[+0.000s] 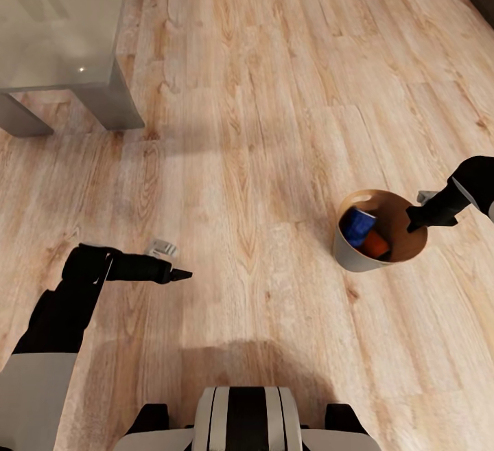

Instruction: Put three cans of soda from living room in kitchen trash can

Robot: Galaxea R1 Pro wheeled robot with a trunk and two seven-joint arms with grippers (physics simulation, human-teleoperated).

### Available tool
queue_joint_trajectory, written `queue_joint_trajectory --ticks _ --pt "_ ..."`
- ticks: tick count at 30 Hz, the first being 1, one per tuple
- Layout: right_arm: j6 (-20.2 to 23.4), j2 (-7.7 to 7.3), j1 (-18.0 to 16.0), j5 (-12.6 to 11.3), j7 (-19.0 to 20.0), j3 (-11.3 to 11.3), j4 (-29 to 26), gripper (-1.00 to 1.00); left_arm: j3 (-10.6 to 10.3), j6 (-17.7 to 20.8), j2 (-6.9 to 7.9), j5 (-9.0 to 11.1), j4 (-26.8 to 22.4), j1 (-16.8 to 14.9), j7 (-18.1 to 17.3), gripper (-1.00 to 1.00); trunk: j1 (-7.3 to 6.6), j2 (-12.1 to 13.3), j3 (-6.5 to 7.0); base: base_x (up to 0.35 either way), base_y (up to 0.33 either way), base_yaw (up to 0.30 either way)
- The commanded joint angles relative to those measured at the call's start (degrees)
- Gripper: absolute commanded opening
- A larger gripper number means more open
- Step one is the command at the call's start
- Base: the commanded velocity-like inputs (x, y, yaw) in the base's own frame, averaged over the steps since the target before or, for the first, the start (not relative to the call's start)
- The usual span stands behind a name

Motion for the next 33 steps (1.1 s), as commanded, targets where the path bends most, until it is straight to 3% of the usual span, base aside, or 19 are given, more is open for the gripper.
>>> queue_joint_trajectory --ticks 1,15,26,27,33 --pt "0.31 -0.07 -0.01 -0.58 0.26 -0.24 0.00 -1.00 0.02 0.00 0.02 0.03 -0.02 0.09 -0.02 1.00 -0.01 0.00 0.00 0.000 0.000 0.000" --pt "0.31 -0.19 0.00 -0.58 0.26 0.06 0.03 -1.00 -0.03 0.01 -0.19 -0.01 -0.21 0.25 0.00 1.00 2.85 -5.22 -2.33 0.000 0.000 0.000" --pt "0.31 -0.19 -0.05 -0.51 0.26 0.09 -0.01 -1.00 -0.12 0.08 -0.44 0.07 -0.16 0.25 -0.06 1.00 2.85 -5.22 -2.33 0.000 0.000 0.000" --pt "0.31 -0.19 -0.06 -0.51 0.26 0.09 -0.02 1.00 -0.12 0.08 -0.44 0.07 -0.15 0.25 -0.07 1.00 2.85 -5.22 -2.33 0.000 0.000 0.000" --pt "0.31 -0.19 -0.06 -0.42 0.26 0.13 -0.04 1.00 -0.12 0.08 -0.44 0.07 -0.15 0.25 -0.08 1.00 2.85 -5.22 -2.33 0.000 0.000 0.000"
